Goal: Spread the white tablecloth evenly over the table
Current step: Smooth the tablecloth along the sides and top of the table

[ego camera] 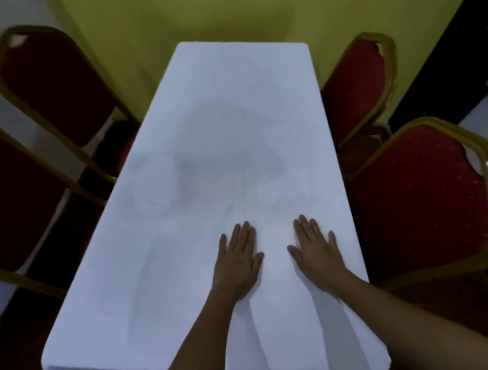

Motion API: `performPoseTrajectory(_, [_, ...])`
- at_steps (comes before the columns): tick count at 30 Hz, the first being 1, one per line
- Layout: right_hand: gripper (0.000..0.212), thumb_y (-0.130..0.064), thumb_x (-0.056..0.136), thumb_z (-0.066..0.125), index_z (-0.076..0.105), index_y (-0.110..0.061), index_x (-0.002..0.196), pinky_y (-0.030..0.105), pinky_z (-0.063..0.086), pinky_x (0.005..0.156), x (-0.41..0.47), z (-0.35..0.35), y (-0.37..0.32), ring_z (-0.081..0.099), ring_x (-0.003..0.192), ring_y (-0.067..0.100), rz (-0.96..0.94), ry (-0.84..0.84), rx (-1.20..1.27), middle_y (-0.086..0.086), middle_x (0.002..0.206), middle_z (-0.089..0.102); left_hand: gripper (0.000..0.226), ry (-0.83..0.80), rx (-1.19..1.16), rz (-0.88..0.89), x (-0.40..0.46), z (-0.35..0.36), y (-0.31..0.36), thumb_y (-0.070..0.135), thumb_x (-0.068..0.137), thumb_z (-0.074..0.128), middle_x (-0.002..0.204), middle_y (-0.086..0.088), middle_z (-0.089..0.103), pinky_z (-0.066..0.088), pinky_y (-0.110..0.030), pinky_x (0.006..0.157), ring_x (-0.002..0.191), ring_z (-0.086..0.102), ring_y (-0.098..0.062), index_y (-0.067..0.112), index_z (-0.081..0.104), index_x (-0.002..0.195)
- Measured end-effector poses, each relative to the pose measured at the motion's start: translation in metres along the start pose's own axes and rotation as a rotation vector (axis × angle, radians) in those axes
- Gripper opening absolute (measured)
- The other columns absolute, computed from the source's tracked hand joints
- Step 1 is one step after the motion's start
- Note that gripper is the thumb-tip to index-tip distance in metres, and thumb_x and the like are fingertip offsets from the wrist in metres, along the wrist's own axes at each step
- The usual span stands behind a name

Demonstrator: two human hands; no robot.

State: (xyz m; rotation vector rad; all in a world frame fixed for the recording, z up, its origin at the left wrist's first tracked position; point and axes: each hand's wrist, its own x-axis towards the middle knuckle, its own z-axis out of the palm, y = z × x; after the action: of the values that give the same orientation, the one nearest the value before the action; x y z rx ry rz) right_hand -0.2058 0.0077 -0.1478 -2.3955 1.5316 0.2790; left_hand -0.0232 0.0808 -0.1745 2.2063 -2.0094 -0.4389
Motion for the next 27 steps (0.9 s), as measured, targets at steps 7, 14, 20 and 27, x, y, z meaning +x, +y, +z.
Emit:
performPoseTrajectory(7, [0.064, -0.04, 0.102, 0.028, 0.002, -0.015, 0.154, 0.053, 0.008, 0.118, -0.02, -0.007, 0.011, -0.002, 0.15, 0.019, 0.103, -0.02, 0.004, 0.0, 0.163, -0.004, 0.081, 0.073, 0.031, -0.143, -0.041, -0.01, -0.067, 0.063, 0.089, -0.004, 0.159, 0.0, 0.017, -0.002, -0.037, 0.116, 0.148, 0.017, -0.019, 0.016, 0.02, 0.151])
performPoseTrajectory(14, [0.063, -0.038, 0.102, 0.029, 0.004, -0.012, 0.154, 0.051, 0.008, 0.119, 0.002, -0.001, -0.088, -0.002, 0.151, 0.02, -0.126, 0.04, 0.023, 0.003, 0.163, -0.002, 0.077, 0.162, -0.013, -0.529, -0.129, -0.03, -0.167, 0.059, 0.089, 0.009, 0.162, 0.0, 0.004, -0.001, -0.045, 0.12, 0.15, 0.002, -0.018, 0.016, 0.007, 0.153])
performPoseTrajectory(20, [0.064, -0.04, 0.1, 0.035, 0.009, -0.017, 0.154, 0.053, 0.001, 0.119, -0.01, 0.03, -0.193, -0.004, 0.15, 0.019, -0.599, -0.054, 0.042, -0.001, 0.163, -0.001, 0.067, 0.194, -0.054, -0.789, -0.174, -0.028, -0.189, 0.049, 0.098, 0.024, 0.163, -0.002, 0.002, -0.001, -0.052, 0.118, 0.15, -0.001, -0.025, 0.015, 0.006, 0.153])
performPoseTrajectory(27, [0.065, -0.054, 0.095, 0.021, 0.015, -0.026, 0.153, 0.051, -0.002, 0.118, 0.002, 0.045, -0.167, 0.007, 0.15, 0.017, -0.668, 0.033, -0.072, -0.007, 0.162, 0.011, 0.07, 0.183, -0.05, -0.774, -0.169, -0.03, -0.187, 0.047, 0.097, 0.021, 0.162, -0.01, 0.001, -0.002, -0.054, 0.118, 0.15, -0.003, -0.028, 0.007, 0.006, 0.152])
